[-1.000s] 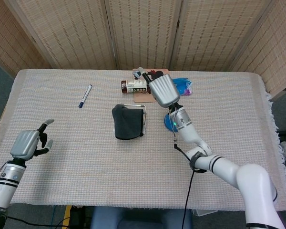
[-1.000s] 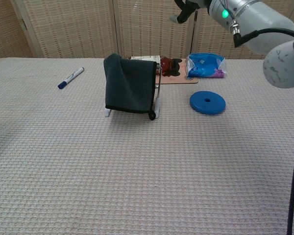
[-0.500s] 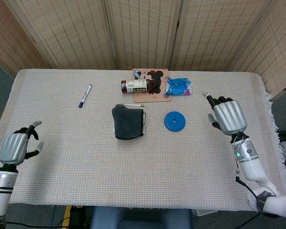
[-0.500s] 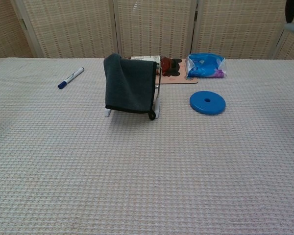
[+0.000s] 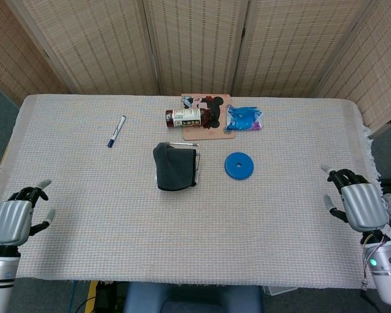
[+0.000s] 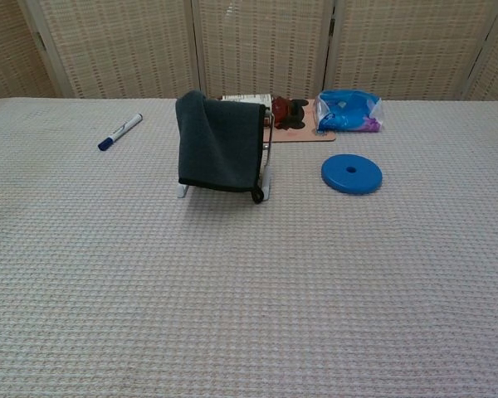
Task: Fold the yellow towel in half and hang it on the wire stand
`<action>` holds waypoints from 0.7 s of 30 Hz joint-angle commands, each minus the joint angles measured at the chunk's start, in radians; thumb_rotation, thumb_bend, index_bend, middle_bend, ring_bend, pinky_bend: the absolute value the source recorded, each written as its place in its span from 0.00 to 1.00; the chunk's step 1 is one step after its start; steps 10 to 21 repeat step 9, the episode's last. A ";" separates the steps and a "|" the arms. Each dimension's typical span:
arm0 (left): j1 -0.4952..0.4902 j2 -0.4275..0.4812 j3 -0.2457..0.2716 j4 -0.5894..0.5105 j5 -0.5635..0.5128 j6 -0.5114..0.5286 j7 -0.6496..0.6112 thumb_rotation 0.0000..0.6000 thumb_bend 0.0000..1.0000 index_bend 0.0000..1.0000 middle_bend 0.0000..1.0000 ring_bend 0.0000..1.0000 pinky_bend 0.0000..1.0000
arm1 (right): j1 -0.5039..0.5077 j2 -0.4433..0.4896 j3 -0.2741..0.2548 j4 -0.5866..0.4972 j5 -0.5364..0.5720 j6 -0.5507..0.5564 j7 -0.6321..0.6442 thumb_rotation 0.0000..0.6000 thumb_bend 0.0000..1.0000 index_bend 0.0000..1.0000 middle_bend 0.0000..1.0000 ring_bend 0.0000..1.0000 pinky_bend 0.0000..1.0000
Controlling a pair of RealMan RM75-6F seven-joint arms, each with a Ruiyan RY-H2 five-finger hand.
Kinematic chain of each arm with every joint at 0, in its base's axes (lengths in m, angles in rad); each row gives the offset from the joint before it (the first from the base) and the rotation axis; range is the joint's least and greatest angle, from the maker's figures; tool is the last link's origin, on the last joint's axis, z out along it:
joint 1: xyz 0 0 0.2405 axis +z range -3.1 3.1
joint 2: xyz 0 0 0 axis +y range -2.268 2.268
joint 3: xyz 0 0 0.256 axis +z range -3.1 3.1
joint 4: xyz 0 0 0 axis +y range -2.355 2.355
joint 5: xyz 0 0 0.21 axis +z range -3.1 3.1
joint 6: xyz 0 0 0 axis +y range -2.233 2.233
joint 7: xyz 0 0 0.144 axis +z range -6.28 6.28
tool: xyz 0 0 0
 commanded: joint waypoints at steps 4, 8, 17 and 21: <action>0.030 -0.009 0.026 -0.039 0.025 0.018 0.046 1.00 0.38 0.22 0.48 0.33 0.42 | -0.058 0.002 -0.045 0.017 -0.056 -0.002 0.093 1.00 0.41 0.19 0.38 0.28 0.39; 0.037 -0.020 0.031 -0.050 0.022 0.012 0.077 1.00 0.38 0.22 0.47 0.33 0.39 | -0.063 -0.008 -0.046 0.027 -0.077 -0.024 0.115 1.00 0.41 0.20 0.37 0.28 0.39; 0.039 -0.023 0.032 -0.052 0.022 0.013 0.082 1.00 0.38 0.22 0.47 0.33 0.39 | -0.064 -0.011 -0.045 0.029 -0.082 -0.028 0.117 1.00 0.41 0.20 0.37 0.28 0.39; 0.039 -0.023 0.032 -0.052 0.022 0.013 0.082 1.00 0.38 0.22 0.47 0.33 0.39 | -0.064 -0.011 -0.045 0.029 -0.082 -0.028 0.117 1.00 0.41 0.20 0.37 0.28 0.39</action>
